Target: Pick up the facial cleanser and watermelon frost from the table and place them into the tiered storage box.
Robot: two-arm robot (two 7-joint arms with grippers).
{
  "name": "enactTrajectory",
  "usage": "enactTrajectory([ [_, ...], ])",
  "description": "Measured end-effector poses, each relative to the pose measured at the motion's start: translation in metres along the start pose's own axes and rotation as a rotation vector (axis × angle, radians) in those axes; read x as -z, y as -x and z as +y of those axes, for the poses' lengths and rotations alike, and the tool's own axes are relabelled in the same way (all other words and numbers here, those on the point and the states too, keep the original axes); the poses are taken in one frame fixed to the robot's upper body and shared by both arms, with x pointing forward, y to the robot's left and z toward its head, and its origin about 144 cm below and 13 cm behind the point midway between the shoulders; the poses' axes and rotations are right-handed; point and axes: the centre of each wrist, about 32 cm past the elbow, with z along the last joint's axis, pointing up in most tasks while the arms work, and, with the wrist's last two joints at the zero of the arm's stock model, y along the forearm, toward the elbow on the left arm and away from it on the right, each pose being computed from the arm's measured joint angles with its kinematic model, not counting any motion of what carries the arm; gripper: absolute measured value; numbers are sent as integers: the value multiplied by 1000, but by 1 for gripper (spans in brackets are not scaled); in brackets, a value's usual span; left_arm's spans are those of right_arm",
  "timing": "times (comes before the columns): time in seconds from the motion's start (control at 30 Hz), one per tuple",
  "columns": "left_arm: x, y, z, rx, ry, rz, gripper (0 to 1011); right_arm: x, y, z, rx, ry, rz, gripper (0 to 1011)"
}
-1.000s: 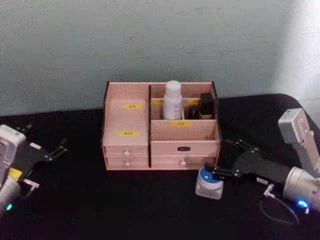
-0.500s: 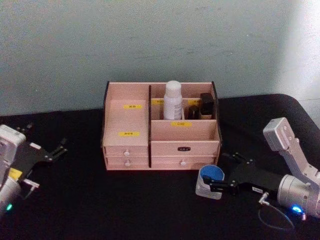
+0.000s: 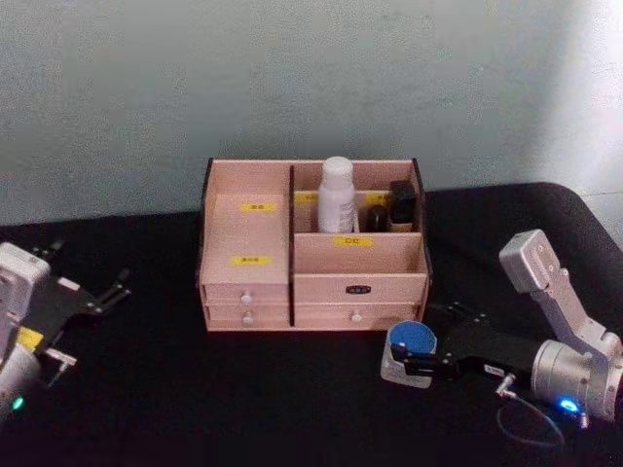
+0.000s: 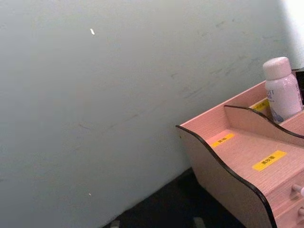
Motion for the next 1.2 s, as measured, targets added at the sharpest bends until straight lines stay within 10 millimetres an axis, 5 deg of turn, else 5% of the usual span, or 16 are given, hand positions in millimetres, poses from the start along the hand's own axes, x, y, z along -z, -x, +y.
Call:
enactTrajectory([
  [1.2,0,0,0,0,0,0,1001,6,-1,7,-15,46,25,1000],
])
